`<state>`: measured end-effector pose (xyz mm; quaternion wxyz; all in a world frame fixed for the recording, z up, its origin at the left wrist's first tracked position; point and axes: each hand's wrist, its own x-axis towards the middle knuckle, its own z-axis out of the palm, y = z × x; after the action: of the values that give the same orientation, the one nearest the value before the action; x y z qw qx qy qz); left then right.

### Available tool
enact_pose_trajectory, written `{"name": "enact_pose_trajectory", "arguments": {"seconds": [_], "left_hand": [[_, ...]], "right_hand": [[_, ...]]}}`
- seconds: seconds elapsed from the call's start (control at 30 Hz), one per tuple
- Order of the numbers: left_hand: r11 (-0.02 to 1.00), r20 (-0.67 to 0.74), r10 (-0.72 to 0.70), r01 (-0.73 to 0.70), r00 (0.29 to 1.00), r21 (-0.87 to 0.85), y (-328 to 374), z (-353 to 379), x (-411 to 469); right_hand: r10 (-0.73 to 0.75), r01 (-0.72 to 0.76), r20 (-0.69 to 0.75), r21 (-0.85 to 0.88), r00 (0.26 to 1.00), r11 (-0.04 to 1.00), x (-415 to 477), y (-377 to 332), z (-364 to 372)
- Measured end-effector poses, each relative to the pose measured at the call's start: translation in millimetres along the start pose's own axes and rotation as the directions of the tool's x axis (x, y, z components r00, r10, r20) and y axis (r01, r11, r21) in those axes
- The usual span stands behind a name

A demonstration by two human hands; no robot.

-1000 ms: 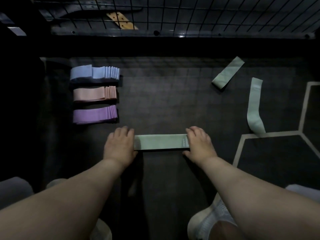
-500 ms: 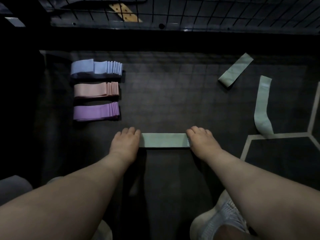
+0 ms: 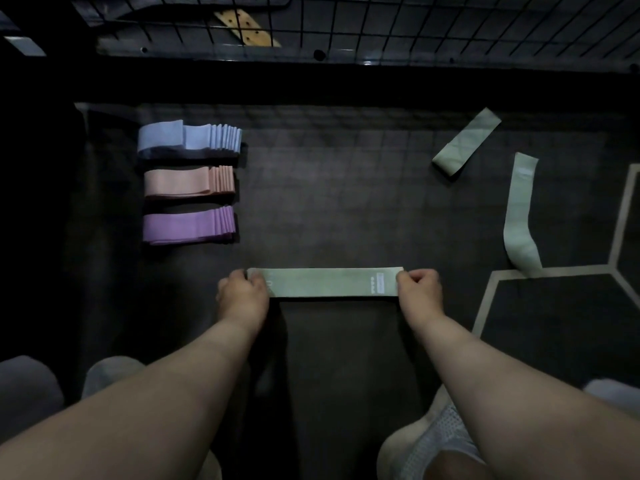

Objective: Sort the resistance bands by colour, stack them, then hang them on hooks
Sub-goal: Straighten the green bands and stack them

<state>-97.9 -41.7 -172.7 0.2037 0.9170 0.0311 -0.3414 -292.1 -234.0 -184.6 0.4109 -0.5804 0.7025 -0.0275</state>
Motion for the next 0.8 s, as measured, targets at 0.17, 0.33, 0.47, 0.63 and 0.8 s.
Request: {"name": "enact_pose_trajectory", "arguments": {"seconds": [0.17, 0.33, 0.47, 0.63, 0.8], "left_hand": [[1.000, 0.008, -0.016, 0.016, 1.000, 0.007, 0, 5, 3], [0.998, 0.017, 0.018, -0.019, 1.000, 0.057, 0, 2, 2], [0.989, 0.031, 0.047, -0.051, 0.998, 0.137, 0, 2, -1], [0.975, -0.059, 0.023, -0.009, 0.998, 0.223, 9, 2, -8], [0.966, -0.170, 0.169, -0.129, 0.971, 0.224, 14, 6, -13]], "right_hand": [[-0.012, 0.012, -0.007, 0.026, 1.000, 1.000, 3, 2, 4], [-0.086, 0.085, -0.010, -0.086, 0.996, 0.993, 10, 9, 9], [-0.083, 0.082, -0.009, -0.119, 0.996, 0.990, 14, 9, 11], [0.001, -0.018, -0.141, -0.118, 0.990, 0.993, 30, -1, -3], [0.156, -0.228, -0.220, -0.355, 0.963, 0.906, 73, -11, -59]]}}
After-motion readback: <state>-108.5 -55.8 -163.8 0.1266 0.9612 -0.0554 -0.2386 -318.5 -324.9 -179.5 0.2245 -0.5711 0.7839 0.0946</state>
